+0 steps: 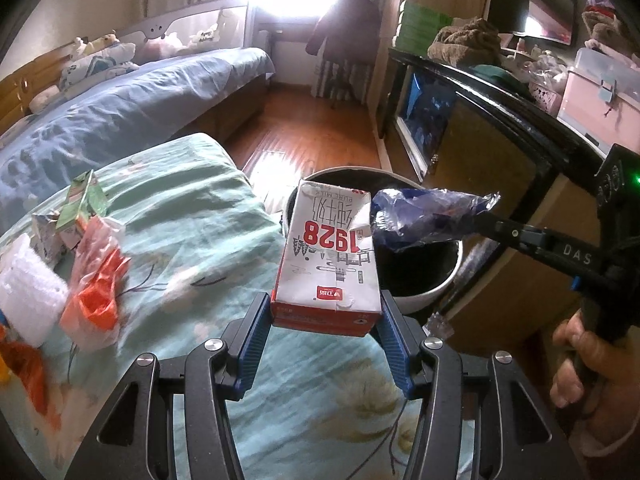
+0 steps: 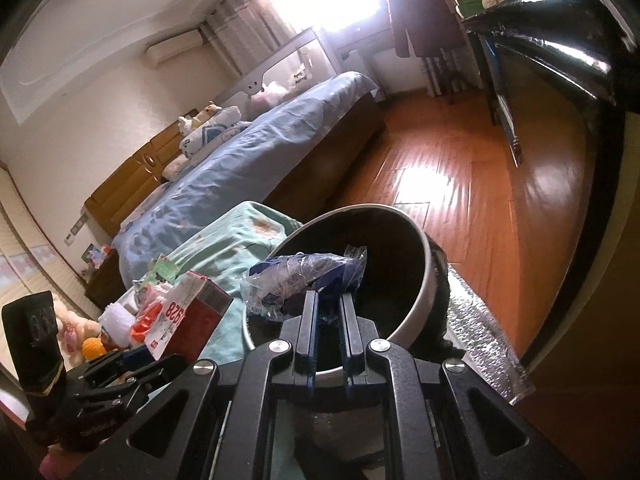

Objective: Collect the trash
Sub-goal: 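Carry the red-and-white box and blue bag over the round bin with both tools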

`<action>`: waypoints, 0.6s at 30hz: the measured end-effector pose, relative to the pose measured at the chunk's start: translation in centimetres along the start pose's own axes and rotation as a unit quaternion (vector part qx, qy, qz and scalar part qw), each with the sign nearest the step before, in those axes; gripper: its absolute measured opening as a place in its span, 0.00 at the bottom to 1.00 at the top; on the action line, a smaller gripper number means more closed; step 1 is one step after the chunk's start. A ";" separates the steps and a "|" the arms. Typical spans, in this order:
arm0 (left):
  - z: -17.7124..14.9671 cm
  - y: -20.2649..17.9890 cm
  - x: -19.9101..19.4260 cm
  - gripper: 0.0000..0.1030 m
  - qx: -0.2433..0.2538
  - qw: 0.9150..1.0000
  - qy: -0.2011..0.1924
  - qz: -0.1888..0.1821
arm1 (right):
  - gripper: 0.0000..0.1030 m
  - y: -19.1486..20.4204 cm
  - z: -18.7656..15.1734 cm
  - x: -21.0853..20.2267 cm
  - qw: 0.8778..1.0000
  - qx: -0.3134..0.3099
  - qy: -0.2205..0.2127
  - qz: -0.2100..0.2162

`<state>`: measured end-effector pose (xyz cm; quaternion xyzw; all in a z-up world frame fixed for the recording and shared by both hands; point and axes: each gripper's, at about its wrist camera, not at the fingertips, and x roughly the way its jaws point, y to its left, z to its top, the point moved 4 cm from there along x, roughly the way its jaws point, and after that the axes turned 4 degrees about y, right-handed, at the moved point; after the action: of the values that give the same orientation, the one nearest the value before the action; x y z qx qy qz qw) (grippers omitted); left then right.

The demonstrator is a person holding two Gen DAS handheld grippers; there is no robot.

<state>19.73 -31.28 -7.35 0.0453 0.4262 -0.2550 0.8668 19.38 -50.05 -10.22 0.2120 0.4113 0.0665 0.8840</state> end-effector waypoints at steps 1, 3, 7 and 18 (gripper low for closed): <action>0.2 0.0 0.2 0.50 0.000 1.000 0.002 -0.001 | 0.09 0.0 0.0 0.0 1.000 -0.001 -0.001 -0.003; 0.6 -0.1 0.7 0.50 0.000 1.000 0.006 -0.003 | 0.09 -0.1 0.3 0.3 1.000 -0.004 -0.002 -0.009; 1.5 -0.5 1.7 0.50 0.001 1.000 0.011 -0.005 | 0.09 -0.2 0.7 0.6 0.999 -0.015 -0.007 -0.029; 3.6 -1.6 4.1 0.50 0.016 1.000 0.020 0.003 | 0.09 -0.6 2.2 2.8 0.998 -0.029 0.004 -0.062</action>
<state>23.62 -35.37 -7.96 0.0656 0.4391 -0.2580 0.8581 22.79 -50.44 -11.16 0.1600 0.4246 0.0249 0.8908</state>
